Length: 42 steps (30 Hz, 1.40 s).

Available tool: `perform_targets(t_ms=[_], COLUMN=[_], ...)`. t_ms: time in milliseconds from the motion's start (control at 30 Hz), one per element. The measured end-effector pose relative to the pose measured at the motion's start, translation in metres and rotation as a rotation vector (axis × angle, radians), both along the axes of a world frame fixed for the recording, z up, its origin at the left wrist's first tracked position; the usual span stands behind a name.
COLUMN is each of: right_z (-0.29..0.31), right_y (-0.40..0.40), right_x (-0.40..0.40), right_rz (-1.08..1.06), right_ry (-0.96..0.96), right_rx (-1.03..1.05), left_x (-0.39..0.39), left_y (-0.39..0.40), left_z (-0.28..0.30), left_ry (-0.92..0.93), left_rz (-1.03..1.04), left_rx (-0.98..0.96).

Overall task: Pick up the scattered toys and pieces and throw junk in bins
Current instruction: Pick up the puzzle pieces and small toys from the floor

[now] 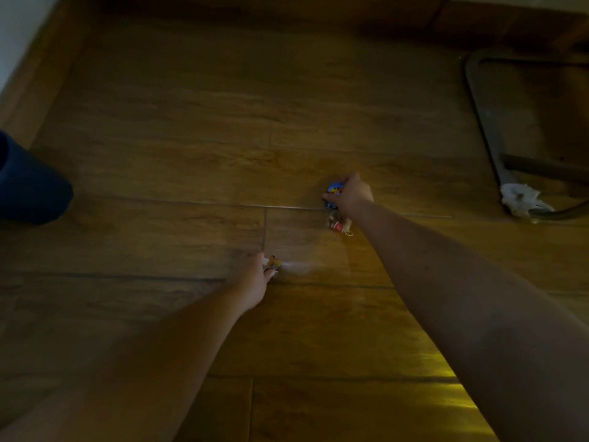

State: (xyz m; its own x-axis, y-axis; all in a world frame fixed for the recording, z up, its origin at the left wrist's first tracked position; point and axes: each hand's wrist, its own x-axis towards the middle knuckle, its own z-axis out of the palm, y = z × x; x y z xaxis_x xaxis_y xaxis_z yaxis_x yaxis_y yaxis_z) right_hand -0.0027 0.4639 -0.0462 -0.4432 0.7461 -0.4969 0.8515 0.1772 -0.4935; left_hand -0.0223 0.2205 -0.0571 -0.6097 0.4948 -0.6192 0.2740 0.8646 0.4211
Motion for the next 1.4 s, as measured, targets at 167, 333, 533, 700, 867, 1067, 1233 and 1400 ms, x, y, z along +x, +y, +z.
perform_targets(t_ms=[167,333,533,700,867,1067,1233,1400], right_z=[-0.005,-0.008,-0.003,-0.002,0.003,-0.004,-0.007,-0.006], right_y=[0.006,0.003,0.004,0.005,0.001,-0.008,-0.007,-0.004], right_x=[-0.002,-0.002,0.007,0.019,0.026,0.037,0.038,0.037], right_rz=[0.023,0.062,0.059,0.088,0.138,0.182,0.269,0.359], right_ry=[0.017,0.005,0.055,-0.018,-0.14,-0.137,-0.08,-0.142], right_rx=[0.046,0.095,0.085,0.084,0.054,0.077,0.077,0.11], left_x=[0.0,-0.002,-0.001,-0.002,-0.002,-0.001,-0.005,-0.007], left_y=[0.0,0.002,0.002,0.005,0.006,0.007,0.002,0.001], left_z=[0.003,0.002,0.002,-0.004,-0.012,-0.009,-0.01,-0.011], left_ry=[-0.021,-0.032,-0.044,-0.11,-0.046,0.028,0.029,0.001], left_rz=[-0.004,-0.006,-0.004,0.052,0.028,-0.008,-0.052,-0.083], left_rx=[-0.007,-0.01,-0.011,0.003,-0.021,-0.046,-0.042,-0.075])
